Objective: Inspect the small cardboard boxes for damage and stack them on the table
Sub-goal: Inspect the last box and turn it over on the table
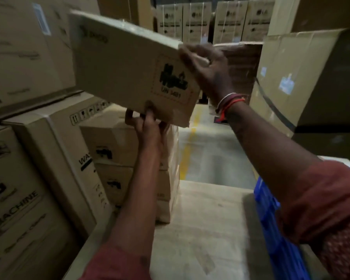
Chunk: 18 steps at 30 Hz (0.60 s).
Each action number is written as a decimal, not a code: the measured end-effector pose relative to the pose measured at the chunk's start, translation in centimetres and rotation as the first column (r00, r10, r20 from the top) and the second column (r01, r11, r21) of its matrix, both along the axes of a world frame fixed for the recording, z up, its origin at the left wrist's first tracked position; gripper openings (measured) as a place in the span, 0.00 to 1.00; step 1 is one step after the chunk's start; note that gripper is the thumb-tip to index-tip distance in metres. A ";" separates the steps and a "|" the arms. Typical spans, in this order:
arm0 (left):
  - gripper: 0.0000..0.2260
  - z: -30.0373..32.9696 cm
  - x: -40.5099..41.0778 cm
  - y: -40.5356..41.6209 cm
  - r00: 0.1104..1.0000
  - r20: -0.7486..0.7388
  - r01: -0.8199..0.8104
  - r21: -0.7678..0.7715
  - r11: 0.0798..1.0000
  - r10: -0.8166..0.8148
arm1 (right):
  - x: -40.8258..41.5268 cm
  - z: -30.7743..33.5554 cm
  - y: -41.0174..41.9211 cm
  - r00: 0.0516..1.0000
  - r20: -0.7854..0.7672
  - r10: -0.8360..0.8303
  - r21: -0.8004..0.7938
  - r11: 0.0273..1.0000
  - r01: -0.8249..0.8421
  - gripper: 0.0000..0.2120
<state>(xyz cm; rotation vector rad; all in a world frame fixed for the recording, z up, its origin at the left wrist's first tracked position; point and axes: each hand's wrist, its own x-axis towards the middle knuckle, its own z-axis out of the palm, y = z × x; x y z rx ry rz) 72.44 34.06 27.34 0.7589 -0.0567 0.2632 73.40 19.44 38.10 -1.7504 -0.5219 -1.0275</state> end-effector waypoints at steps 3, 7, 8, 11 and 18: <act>0.25 -1.6 2.2 2.6 0.997 -0.037 -0.058 0.140 0.988 0.064 | 2.1 -0.6 1.4 0.999 -0.038 0.003 -0.104 0.995 -0.007 0.20; 0.31 -2.4 3.9 5.5 0.970 -0.099 -0.176 0.349 0.920 0.223 | 5.2 -1.6 2.8 0.995 -0.091 0.031 -0.140 0.989 -0.043 0.23; 0.31 -2.7 4.2 6.2 0.955 -0.114 -0.205 0.413 0.887 0.274 | 5.9 -1.6 3.3 0.994 -0.095 0.047 -0.155 0.986 -0.062 0.23; 0.31 -3.6 5.7 8.4 0.916 -0.147 -0.235 0.557 0.796 0.374 | 7.3 -1.8 4.5 0.989 -0.103 0.107 -0.179 0.976 -0.125 0.27; 0.38 -5.0 7.5 10.9 0.868 -0.157 -0.187 0.777 0.601 0.472 | 10.2 -2.7 5.9 0.989 -0.083 0.125 -0.258 0.955 -0.143 0.25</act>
